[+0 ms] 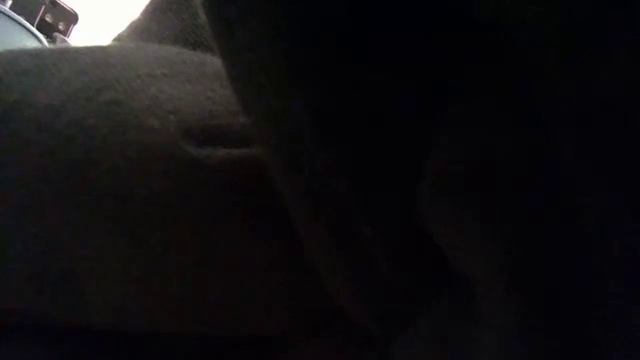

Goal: Pick & Place Cloths
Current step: Put the red underwear into the transparent bin

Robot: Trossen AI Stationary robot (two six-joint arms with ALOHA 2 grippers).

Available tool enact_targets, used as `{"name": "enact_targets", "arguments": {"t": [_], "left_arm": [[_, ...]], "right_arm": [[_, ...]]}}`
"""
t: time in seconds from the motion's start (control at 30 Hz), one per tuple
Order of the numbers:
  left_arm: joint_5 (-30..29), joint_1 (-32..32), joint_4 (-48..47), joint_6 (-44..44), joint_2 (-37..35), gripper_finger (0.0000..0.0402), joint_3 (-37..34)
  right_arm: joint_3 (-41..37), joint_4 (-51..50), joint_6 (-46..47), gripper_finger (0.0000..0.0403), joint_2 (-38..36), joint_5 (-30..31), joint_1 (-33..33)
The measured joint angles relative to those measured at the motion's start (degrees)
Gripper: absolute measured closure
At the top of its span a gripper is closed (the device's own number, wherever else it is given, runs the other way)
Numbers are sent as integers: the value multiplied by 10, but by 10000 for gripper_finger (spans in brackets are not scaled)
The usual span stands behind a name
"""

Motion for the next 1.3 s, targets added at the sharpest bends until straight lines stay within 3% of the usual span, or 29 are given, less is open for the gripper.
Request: {"name": "enact_targets", "arguments": {"t": [0.3, 0.5, 0.93, 1.13, 1.3], "left_arm": [[0, 0, 0, 0, 0, 390, 0], [0, 0, 0, 0, 0, 390, 0], [0, 0, 0, 0, 0, 390, 0], [0, 0, 0, 0, 0, 390, 0], [0, 0, 0, 0, 0, 390, 0]], "right_arm": [[67, 2, -1, 394, -101, -1, 25], [138, 2, -19, 394, -116, -1, 53], [297, 10, -22, 394, -73, -9, 150], [315, 32, 39, 394, -36, -8, 220], [314, 30, 146, 394, 6, -8, 288]]}}
